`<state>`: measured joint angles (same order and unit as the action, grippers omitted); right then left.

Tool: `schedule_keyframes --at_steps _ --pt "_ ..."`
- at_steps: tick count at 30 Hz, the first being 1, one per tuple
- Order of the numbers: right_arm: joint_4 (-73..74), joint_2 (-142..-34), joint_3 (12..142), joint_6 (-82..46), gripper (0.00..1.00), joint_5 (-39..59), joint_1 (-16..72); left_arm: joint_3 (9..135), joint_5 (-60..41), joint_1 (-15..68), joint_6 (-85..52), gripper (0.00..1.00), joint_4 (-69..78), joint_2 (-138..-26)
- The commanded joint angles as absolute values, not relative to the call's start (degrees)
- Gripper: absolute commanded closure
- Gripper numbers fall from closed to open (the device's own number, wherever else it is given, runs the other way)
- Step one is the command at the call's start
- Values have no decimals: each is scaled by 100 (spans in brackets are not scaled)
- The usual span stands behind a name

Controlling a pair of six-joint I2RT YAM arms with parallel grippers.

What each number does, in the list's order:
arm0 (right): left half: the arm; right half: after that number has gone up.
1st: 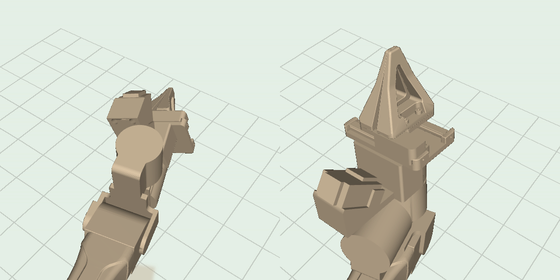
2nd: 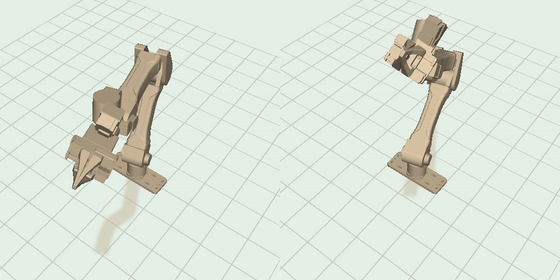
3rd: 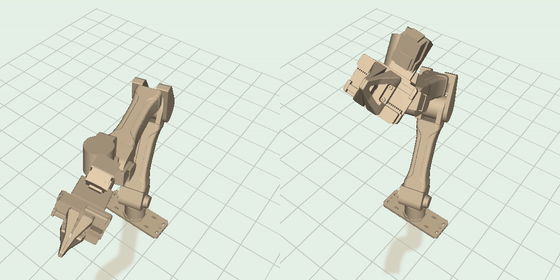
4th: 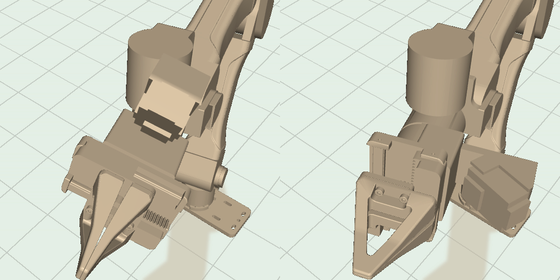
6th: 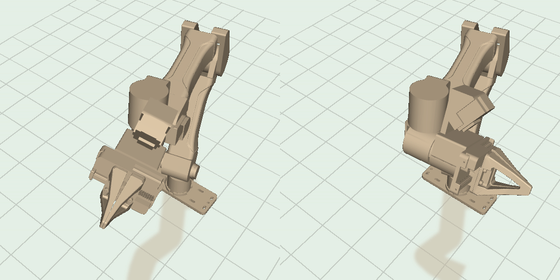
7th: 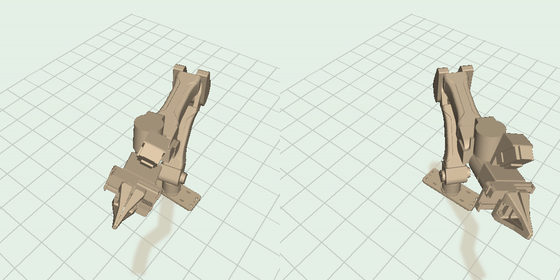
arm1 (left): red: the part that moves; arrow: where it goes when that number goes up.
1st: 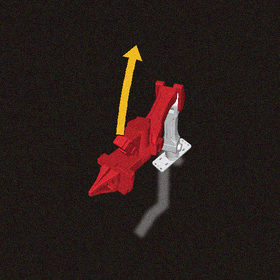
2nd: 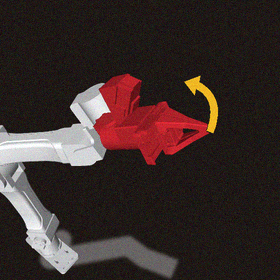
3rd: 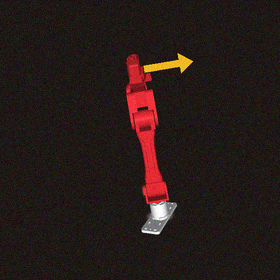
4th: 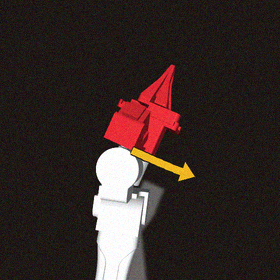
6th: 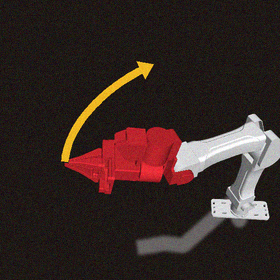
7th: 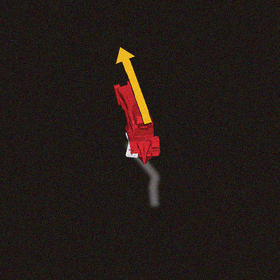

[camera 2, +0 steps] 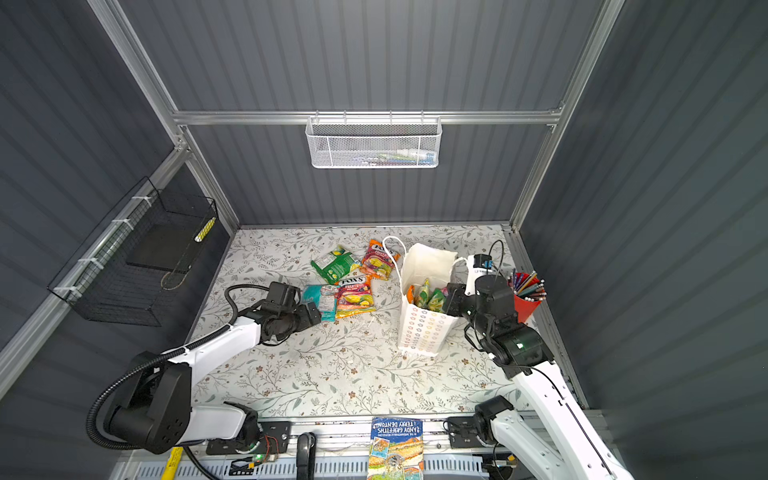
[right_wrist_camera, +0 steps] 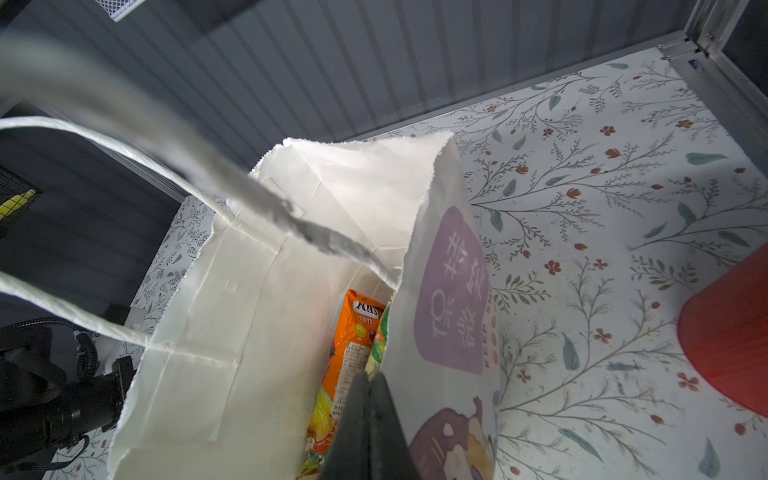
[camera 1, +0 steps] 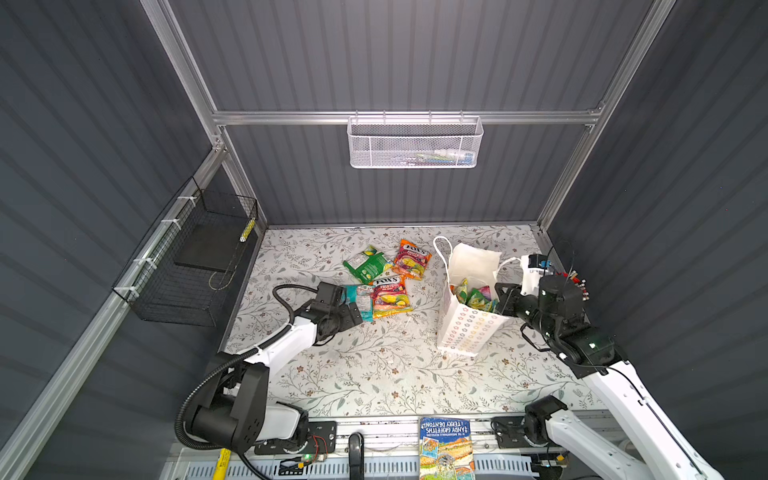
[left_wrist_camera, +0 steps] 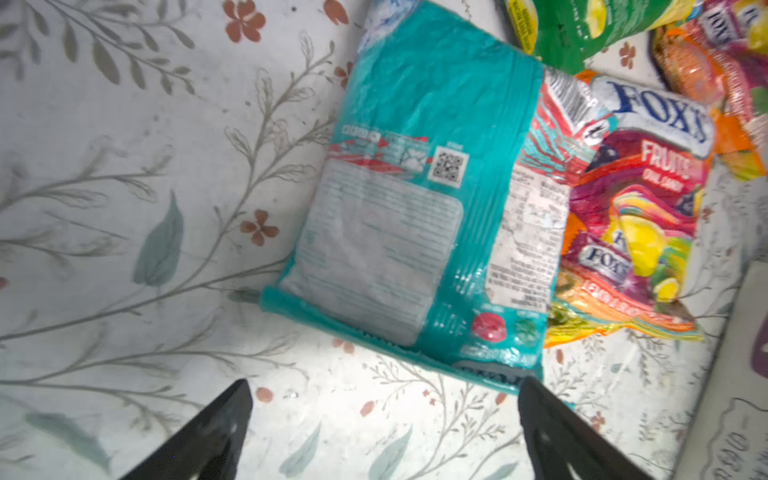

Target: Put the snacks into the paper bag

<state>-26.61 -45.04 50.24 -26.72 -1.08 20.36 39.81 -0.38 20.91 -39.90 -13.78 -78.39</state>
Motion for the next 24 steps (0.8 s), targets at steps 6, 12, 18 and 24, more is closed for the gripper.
schedule_keyframes --at_steps 6,12,18,24 --pt "-2709 -4491 4957 -2603 100 -17 2043 3904 -387 2072 -4840 5 -483 -8327" --pt "-2707 -4492 4950 -2602 100 -41 2048 3817 -187 2074 -5130 21 -345 -8598" --pt "-2711 -4482 4949 -2595 100 -75 2047 3901 52 2074 -5177 48 -408 -8669" --pt "-2722 -4456 4948 -2592 100 -89 2046 4175 393 2074 -5028 91 -833 -8340"
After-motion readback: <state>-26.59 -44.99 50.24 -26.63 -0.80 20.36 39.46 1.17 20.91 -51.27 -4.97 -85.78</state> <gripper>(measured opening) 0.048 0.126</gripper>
